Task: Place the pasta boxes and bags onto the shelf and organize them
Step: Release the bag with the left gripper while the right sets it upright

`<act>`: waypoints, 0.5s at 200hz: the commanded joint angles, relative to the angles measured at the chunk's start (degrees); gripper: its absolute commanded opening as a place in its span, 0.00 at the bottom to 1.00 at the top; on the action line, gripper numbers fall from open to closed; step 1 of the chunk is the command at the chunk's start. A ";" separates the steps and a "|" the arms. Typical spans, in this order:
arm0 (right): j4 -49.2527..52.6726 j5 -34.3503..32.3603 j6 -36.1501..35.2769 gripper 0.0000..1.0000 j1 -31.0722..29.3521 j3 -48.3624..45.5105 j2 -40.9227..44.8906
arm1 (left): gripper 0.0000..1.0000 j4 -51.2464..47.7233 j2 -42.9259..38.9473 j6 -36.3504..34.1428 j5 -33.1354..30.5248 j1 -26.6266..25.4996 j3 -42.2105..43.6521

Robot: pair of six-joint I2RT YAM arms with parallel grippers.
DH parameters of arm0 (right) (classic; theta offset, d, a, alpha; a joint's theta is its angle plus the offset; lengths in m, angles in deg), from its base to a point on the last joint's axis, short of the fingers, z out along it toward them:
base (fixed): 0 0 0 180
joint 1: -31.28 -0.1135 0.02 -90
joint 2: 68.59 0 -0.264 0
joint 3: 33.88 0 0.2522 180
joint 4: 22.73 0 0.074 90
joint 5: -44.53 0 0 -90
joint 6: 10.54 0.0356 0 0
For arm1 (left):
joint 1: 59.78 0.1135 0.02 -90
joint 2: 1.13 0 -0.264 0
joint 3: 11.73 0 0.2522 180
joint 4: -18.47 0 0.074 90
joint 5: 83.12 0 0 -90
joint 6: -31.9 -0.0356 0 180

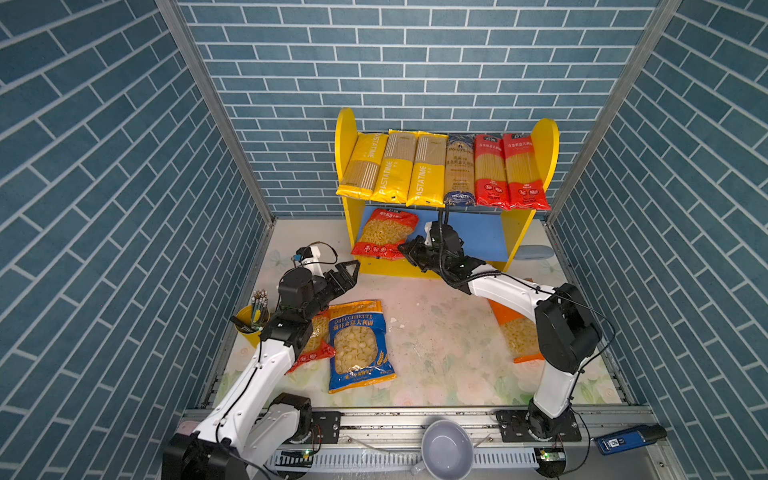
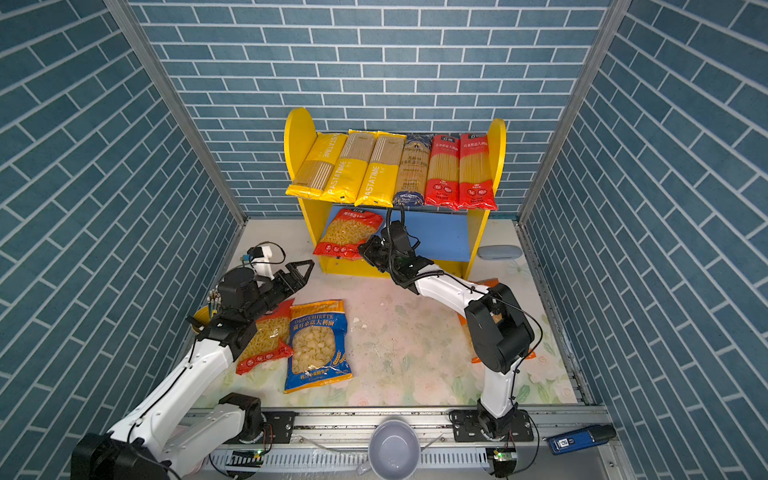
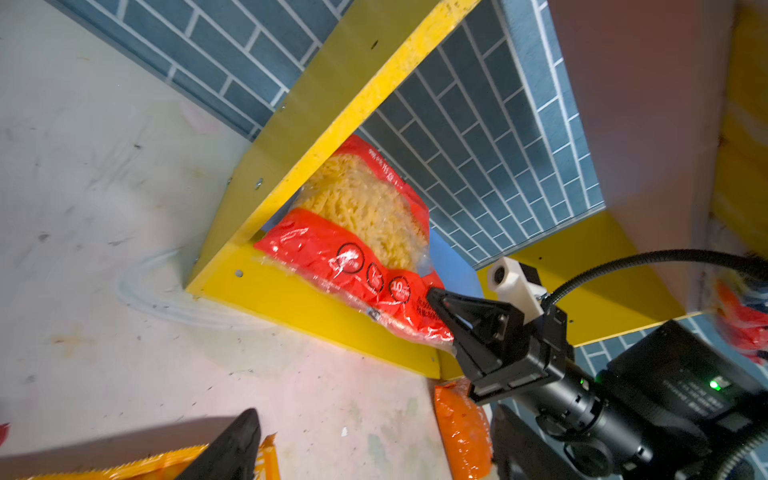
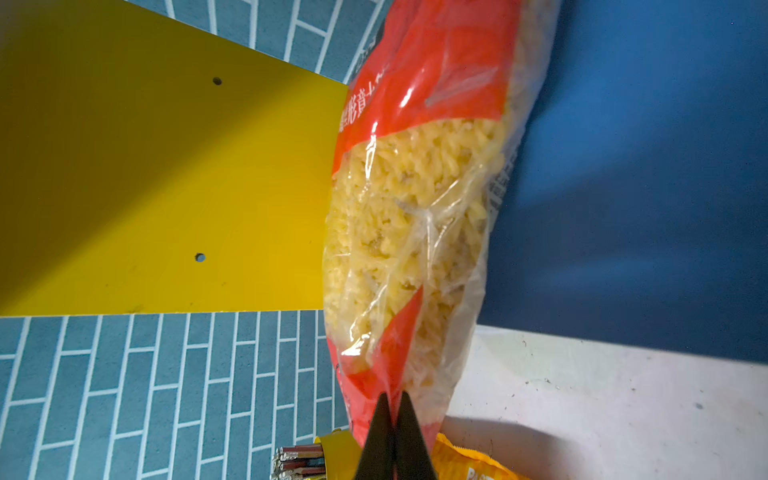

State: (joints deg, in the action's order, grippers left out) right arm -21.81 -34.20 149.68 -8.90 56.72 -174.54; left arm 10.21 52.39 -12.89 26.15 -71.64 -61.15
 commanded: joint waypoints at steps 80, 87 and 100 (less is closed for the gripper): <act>7.69 1.80 -10.09 0.01 2.26 5.87 -3.16 | 0.87 -9.11 -2.11 -2.71 -1.09 0.43 0.94; 8.90 2.55 -11.01 0.01 2.30 7.09 -3.95 | 0.87 -9.06 -1.98 -2.61 -1.13 0.43 1.03; 11.88 2.20 -13.39 0.00 2.27 8.97 -4.77 | 0.87 -9.14 -1.93 -2.53 -0.99 0.43 1.03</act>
State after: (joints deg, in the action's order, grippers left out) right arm -15.01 -32.67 141.96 -7.16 60.70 -176.92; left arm 1.68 50.71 -14.66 25.10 -71.64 -60.71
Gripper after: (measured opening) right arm 0.044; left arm 0.871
